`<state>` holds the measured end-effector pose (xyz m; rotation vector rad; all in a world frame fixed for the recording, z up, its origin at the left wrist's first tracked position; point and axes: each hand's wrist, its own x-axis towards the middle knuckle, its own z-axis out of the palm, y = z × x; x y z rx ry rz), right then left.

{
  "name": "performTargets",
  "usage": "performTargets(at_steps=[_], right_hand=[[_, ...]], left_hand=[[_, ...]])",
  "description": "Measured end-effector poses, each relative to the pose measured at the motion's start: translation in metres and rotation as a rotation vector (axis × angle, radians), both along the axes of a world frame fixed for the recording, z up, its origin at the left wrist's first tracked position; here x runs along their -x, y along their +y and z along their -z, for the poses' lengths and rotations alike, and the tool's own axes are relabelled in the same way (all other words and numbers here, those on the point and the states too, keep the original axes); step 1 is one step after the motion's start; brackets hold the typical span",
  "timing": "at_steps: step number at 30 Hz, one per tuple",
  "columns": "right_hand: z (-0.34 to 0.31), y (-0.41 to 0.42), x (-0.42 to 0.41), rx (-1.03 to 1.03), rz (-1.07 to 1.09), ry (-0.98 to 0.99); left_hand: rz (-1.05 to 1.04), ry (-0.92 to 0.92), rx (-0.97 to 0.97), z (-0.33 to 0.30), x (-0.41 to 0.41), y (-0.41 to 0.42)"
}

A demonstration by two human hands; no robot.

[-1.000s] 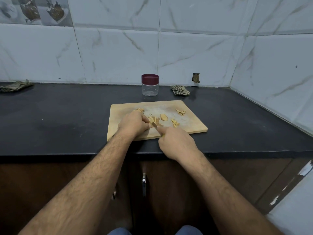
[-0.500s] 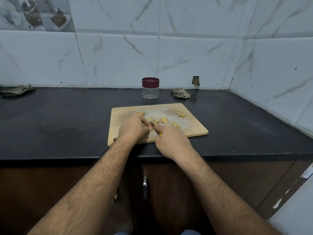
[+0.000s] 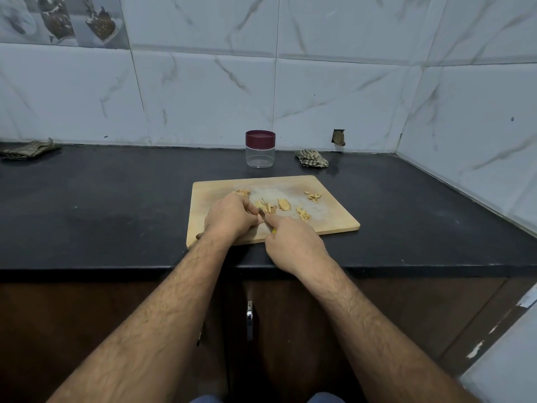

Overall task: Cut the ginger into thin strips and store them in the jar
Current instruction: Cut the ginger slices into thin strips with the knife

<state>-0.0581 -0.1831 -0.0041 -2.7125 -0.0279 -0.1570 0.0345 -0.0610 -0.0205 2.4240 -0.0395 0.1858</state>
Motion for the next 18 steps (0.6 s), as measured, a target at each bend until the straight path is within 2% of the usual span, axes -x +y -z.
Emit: performTargets(at_steps=[18], right_hand=[[-0.0038, -0.0016, -0.0003, 0.036, 0.005, 0.025]], left_hand=[[-0.005, 0.051, 0.047, -0.0017, -0.0029, 0.0015]])
